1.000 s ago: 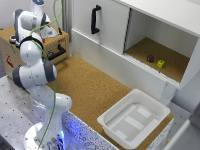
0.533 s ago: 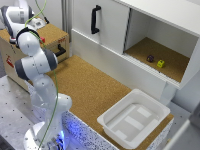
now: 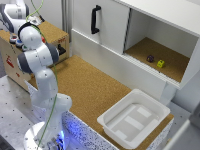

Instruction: Push the red button to turn on the red light

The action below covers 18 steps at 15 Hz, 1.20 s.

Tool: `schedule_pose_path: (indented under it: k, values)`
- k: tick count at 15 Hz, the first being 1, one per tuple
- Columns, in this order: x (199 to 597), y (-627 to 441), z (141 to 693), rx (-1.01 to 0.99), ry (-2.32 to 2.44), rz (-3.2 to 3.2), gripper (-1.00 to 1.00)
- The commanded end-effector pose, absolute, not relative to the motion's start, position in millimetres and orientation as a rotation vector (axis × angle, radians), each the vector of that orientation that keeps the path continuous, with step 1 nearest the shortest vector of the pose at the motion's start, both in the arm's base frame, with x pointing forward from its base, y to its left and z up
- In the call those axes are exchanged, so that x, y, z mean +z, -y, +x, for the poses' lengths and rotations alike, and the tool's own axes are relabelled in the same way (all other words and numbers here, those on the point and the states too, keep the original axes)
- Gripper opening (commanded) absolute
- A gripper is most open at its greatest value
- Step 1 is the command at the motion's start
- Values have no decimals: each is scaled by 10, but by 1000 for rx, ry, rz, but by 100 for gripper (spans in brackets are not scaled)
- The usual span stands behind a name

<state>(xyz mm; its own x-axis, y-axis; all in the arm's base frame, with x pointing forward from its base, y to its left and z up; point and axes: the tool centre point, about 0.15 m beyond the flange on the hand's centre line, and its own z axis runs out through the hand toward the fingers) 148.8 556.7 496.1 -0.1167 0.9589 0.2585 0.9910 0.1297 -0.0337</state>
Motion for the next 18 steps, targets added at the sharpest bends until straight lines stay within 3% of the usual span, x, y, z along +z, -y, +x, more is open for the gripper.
schedule_pose_path:
  k: [1,9,18]
  values:
    - [5064,-5931,1539,-23,2328,-1884,-100]
    - [4788,-5993,1607,48,2292,-1862,-100]
    - [4802,-6231,1683,-14,2263,-1876,-100]
